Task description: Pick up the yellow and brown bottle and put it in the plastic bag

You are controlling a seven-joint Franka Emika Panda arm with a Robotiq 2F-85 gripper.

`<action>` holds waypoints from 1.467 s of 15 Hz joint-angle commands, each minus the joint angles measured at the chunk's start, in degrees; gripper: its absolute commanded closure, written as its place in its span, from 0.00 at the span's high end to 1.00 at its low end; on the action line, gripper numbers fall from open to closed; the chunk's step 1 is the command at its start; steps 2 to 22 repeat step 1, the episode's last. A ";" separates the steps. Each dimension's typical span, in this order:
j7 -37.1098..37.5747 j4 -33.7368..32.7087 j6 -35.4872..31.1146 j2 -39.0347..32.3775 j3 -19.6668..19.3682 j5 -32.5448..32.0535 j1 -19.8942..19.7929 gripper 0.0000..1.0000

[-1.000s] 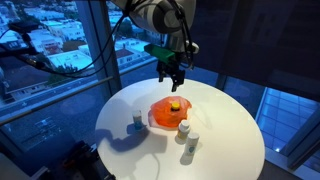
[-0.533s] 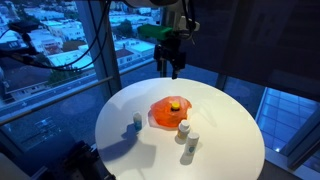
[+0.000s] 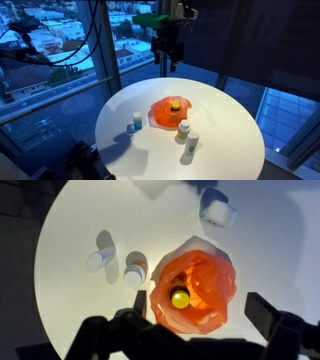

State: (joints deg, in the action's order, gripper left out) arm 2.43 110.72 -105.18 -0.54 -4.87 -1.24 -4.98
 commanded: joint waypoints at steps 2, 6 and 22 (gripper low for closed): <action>-0.03 -0.13 0.15 -0.15 -0.03 0.01 0.01 1.00; -0.03 -0.13 0.15 -0.15 -0.03 0.01 0.01 1.00; -0.03 -0.13 0.15 -0.15 -0.03 0.01 0.01 1.00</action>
